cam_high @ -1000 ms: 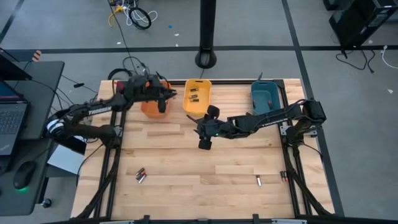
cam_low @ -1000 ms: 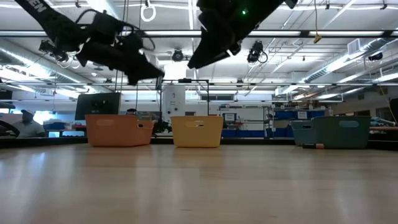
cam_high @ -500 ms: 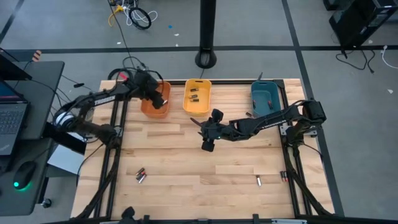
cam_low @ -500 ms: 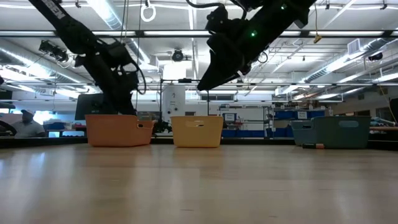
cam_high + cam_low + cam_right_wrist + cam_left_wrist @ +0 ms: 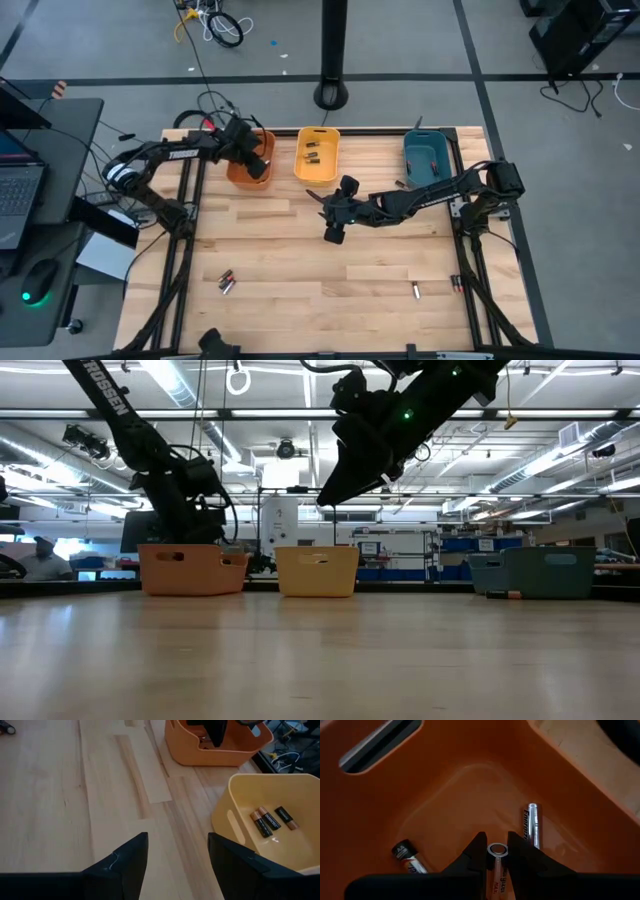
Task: Sort batteries
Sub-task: Put the silver battery into the orange bin, then put the black battery into the yellow bin
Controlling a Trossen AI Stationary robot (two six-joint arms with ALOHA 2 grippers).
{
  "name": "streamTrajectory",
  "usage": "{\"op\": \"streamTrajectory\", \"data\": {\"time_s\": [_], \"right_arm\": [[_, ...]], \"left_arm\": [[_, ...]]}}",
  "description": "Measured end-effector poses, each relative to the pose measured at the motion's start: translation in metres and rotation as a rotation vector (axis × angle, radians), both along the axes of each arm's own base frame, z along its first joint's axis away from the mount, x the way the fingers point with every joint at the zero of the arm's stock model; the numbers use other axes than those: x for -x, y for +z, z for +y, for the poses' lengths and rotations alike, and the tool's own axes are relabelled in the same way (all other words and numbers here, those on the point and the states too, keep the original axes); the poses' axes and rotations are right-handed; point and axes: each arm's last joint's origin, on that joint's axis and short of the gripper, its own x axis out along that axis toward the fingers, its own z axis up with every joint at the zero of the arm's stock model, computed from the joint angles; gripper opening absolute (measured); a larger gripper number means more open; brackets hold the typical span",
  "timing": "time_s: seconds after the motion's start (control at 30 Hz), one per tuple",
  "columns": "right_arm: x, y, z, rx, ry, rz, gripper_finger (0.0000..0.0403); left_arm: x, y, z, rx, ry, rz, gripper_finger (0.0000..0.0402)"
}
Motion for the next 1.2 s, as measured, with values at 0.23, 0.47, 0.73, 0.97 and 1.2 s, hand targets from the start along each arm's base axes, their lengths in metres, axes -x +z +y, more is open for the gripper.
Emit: {"op": "streamTrajectory", "data": {"time_s": [0.23,0.47,0.73,0.97,1.2], "right_arm": [[0.0,0.0,0.0,0.002,0.002,0.002,0.0215],[0.0,0.0,0.0,0.011,0.01,-0.001,0.0215],[0.001,-0.001,0.0,0.064,0.054,0.046,0.0157],[0.008,-0.023,0.001,0.021,0.102,-0.028,0.0013],[0.022,-0.043,0.002,-0.04,0.163,-0.232,0.0008]], "left_arm": [[-0.006,0.015,0.006,-0.034,-0.001,-0.023,0.0141],[-0.012,0.052,0.005,-0.155,-0.036,-0.105,0.0165],[-0.012,0.103,-0.046,-0.297,-0.16,-0.159,0.0149],[-0.013,0.138,-0.117,-0.328,-0.383,-0.302,0.0112],[-0.013,0.145,-0.178,-0.277,-0.5,-0.35,0.0065]]}}
